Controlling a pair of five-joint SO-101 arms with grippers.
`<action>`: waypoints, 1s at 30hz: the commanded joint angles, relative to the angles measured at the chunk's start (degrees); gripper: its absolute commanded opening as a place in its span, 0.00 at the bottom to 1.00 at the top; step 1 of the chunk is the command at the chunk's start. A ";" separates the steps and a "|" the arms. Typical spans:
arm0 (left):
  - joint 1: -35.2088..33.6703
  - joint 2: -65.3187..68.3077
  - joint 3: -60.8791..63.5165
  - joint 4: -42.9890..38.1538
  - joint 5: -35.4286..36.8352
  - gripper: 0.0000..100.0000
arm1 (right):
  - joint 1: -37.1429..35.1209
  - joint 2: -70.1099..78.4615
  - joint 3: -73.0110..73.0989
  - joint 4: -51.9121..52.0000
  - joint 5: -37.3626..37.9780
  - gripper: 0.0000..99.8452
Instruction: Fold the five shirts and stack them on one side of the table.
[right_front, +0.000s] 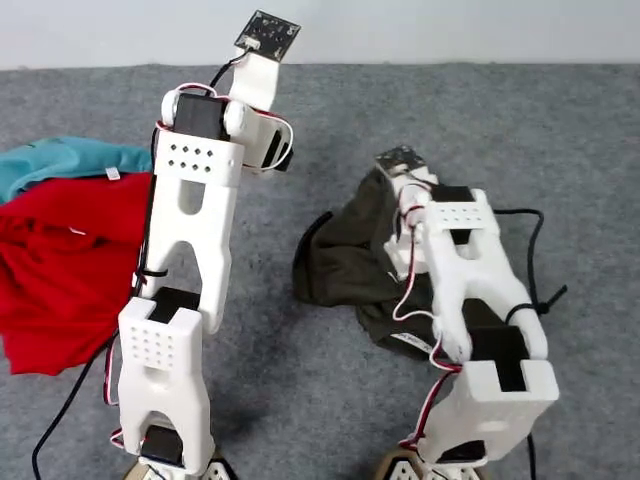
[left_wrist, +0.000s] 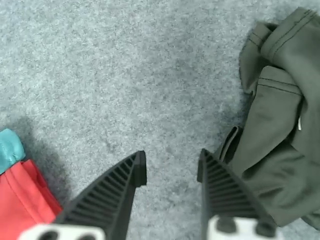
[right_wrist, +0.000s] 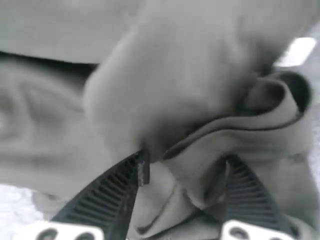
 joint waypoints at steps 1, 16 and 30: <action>0.09 -2.99 -0.31 0.88 0.53 0.18 | 1.36 -0.84 -0.35 -2.33 0.70 0.11; 0.09 -2.90 -0.22 0.88 0.53 0.18 | 1.54 -23.16 -0.35 4.35 0.70 0.01; 2.64 6.15 -0.75 -0.79 9.41 0.18 | 16.92 -59.38 0.53 38.81 16.26 0.01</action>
